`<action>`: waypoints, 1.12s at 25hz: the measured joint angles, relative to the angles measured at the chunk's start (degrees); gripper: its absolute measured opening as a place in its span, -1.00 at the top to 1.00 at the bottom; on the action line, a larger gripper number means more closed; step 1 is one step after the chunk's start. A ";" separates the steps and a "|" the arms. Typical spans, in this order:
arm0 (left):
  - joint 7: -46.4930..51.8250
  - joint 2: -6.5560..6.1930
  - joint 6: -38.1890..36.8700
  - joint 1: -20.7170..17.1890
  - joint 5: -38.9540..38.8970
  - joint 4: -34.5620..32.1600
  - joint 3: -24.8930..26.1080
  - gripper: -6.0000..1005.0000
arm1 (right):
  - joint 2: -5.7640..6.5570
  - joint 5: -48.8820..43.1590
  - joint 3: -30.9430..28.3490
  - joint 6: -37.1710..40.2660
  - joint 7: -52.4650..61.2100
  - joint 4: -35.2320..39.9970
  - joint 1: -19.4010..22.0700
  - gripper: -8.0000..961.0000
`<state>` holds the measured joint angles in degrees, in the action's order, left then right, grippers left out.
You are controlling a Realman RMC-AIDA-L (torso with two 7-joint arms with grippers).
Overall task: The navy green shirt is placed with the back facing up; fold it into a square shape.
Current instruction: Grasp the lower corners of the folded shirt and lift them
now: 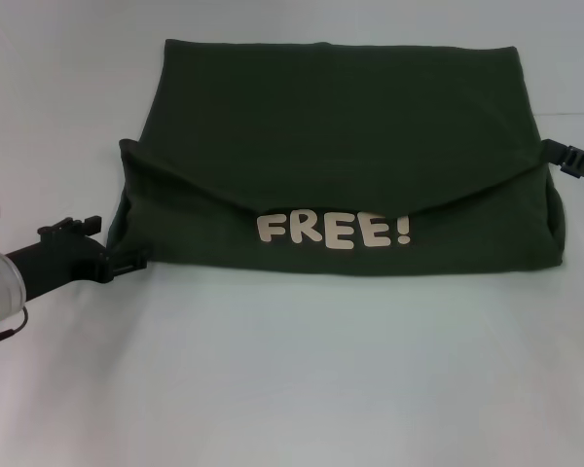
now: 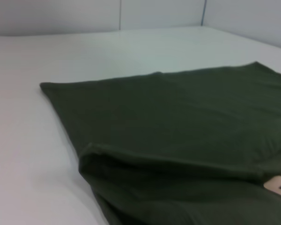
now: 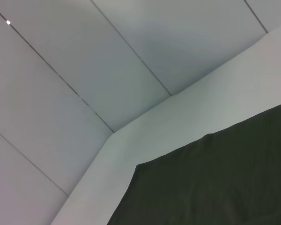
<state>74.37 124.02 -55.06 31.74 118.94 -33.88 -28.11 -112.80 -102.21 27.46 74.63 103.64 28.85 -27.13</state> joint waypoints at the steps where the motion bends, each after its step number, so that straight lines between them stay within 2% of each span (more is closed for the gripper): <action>1: -0.03 0.01 0.13 0.10 0.52 0.03 -0.17 -0.73 | -0.02 0.00 -0.16 0.00 0.00 -0.03 0.02 -0.60; 13: -0.27 0.35 1.50 0.42 1.40 0.22 -6.03 -0.67 | -0.48 -0.02 -0.65 -0.66 0.06 -0.12 0.10 -0.60; 28: -0.24 0.26 1.54 0.69 2.86 -0.67 -6.27 -0.60 | -0.57 0.00 -0.66 -1.46 0.08 -0.11 0.32 -0.59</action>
<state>74.13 124.28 -53.52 32.43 121.80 -34.55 -34.37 -113.37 -102.21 26.80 73.17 103.71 28.74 -26.81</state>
